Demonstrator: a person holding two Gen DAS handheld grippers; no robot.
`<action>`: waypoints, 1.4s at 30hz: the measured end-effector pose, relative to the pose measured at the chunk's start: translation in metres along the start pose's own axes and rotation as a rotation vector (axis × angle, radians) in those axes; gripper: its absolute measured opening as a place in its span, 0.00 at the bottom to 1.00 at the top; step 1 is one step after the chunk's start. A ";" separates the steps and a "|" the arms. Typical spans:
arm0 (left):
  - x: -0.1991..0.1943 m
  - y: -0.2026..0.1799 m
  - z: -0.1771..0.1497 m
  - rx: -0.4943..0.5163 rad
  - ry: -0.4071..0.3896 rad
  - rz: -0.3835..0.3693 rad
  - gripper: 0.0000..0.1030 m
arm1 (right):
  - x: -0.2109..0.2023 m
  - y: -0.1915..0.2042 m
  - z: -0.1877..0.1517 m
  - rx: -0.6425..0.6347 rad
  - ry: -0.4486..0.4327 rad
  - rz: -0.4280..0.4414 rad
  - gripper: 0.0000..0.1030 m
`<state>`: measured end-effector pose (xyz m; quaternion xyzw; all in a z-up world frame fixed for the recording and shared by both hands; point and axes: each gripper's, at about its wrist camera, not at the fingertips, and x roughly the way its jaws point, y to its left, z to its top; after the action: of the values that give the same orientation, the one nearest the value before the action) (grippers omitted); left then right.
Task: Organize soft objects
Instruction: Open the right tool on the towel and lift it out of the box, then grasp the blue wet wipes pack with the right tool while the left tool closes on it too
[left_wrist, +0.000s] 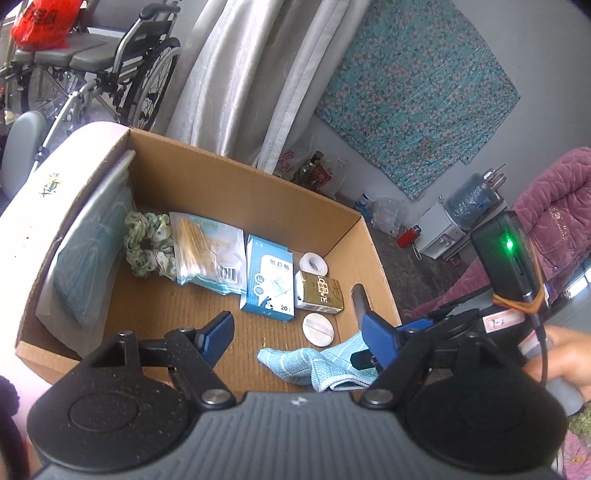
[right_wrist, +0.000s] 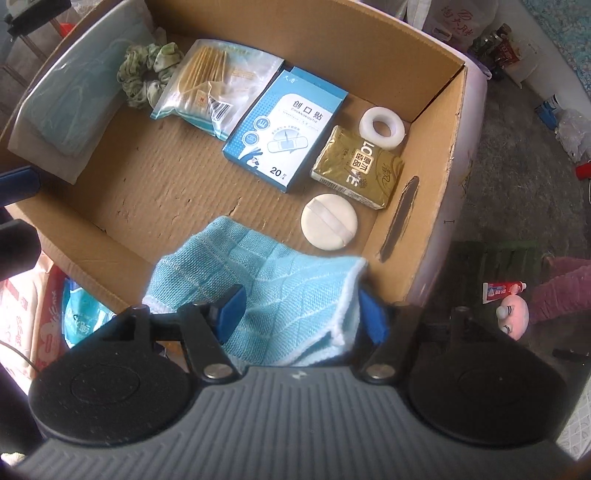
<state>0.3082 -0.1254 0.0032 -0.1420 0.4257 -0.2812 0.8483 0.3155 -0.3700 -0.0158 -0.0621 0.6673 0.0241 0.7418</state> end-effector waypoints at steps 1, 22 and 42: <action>-0.006 0.000 0.000 0.003 -0.012 0.007 0.76 | -0.008 -0.001 -0.002 0.007 -0.015 0.004 0.63; -0.096 0.028 -0.067 0.038 -0.011 0.135 0.88 | 0.005 -0.016 -0.016 0.337 -0.124 0.382 0.63; -0.071 -0.010 -0.162 0.243 0.164 0.196 0.90 | -0.049 0.050 -0.235 0.465 -0.482 0.676 0.95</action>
<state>0.1404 -0.0914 -0.0435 0.0271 0.4681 -0.2569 0.8451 0.0726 -0.3473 0.0060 0.3334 0.4467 0.1278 0.8204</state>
